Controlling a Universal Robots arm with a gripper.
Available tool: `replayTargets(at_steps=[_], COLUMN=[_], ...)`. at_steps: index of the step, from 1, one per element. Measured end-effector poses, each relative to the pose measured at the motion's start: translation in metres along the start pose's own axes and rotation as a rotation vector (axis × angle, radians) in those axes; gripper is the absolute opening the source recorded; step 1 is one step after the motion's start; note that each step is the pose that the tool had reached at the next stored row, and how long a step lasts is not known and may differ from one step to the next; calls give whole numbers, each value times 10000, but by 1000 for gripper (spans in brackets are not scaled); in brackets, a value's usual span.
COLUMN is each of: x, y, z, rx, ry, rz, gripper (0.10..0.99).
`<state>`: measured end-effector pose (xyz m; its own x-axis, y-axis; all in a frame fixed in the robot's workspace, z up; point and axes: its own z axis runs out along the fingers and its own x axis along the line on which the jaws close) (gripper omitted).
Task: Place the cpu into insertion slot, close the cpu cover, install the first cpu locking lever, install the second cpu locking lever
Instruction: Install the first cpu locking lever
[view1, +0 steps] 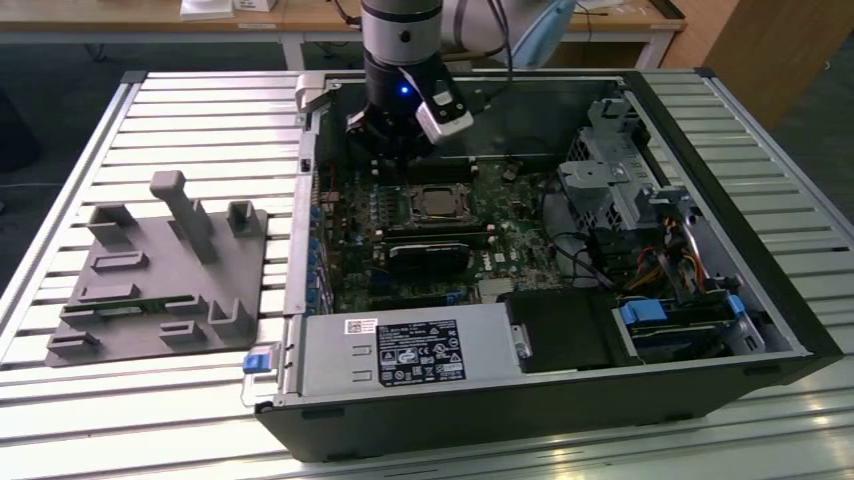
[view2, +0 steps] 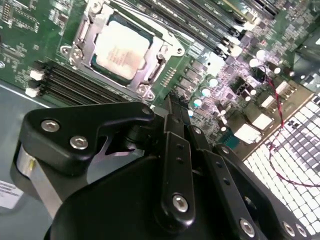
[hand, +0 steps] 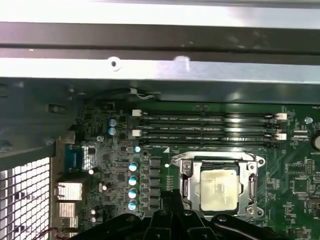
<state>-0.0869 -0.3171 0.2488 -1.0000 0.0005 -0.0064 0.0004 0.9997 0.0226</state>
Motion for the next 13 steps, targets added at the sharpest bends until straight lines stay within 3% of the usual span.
replayTargets(at_steps=[13], x=[86], y=[4], z=[-10], rx=[-1], ry=[-82], rz=[-1], gripper=[106])
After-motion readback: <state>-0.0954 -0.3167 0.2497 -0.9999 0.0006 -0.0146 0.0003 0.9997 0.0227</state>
